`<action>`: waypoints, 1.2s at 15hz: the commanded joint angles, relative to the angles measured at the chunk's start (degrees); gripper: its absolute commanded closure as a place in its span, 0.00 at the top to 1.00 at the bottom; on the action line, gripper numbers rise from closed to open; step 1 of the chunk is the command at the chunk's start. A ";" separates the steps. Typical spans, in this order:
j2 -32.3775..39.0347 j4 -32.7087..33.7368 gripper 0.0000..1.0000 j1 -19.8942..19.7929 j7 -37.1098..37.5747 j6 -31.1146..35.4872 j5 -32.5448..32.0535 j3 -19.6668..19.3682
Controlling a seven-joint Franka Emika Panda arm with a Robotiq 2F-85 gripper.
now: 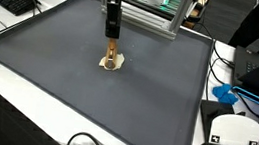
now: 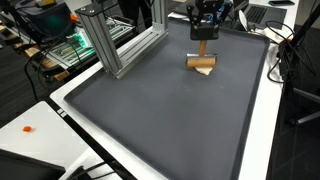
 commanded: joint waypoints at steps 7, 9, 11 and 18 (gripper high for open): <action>0.63 -1.03 0.22 -0.34 -1.16 -2.31 5.44 2.34; 0.77 -0.90 0.22 -0.26 -1.17 -2.97 6.04 2.73; 0.95 -0.77 0.22 -0.21 -1.11 -3.17 6.43 3.00; 1.28 0.01 0.22 0.52 0.45 -0.85 0.66 1.72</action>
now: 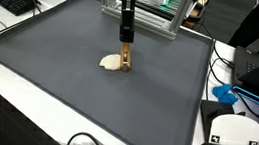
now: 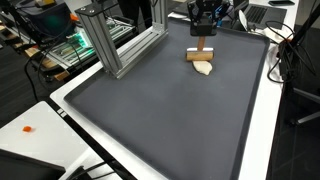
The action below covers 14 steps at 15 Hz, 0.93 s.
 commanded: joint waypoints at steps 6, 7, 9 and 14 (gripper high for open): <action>1.56 0.35 0.22 0.93 0.86 2.93 -9.67 -1.24; 1.68 0.30 0.22 0.96 0.77 3.48 -10.55 -1.21; 1.84 0.23 0.22 0.98 0.39 4.35 -11.75 -1.07; 2.31 0.02 0.22 1.33 -0.92 6.89 -15.50 -1.06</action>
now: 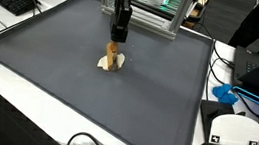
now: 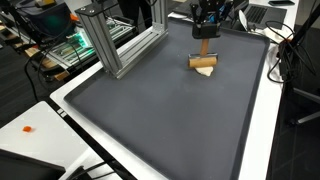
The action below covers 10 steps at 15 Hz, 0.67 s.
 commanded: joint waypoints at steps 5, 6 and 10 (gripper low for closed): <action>2.33 -0.85 0.22 0.78 -1.73 6.43 -6.20 -1.12; 2.39 -0.92 0.22 0.73 -2.03 6.90 -6.49 -1.10; 2.12 -1.30 0.22 0.12 -7.39 5.91 -4.11 -0.08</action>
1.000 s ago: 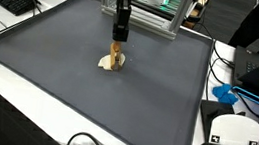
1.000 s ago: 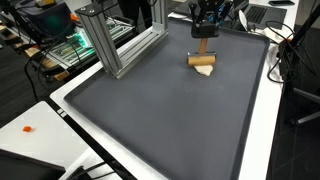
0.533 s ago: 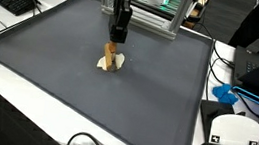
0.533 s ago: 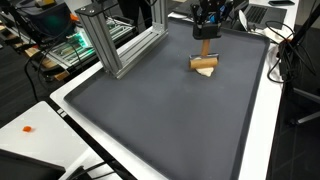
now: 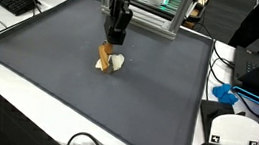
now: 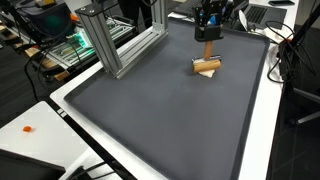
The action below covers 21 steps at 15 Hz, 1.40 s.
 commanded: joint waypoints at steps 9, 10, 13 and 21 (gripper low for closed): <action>0.32 -0.55 0.22 -0.99 -18.55 -3.52 12.33 1.26; 0.31 -0.35 0.22 -0.91 -18.99 -4.51 13.25 1.29; 0.30 -0.02 0.22 -0.65 -19.53 -7.21 15.52 1.63; 0.59 0.41 0.22 0.22 -17.51 -8.03 14.93 1.46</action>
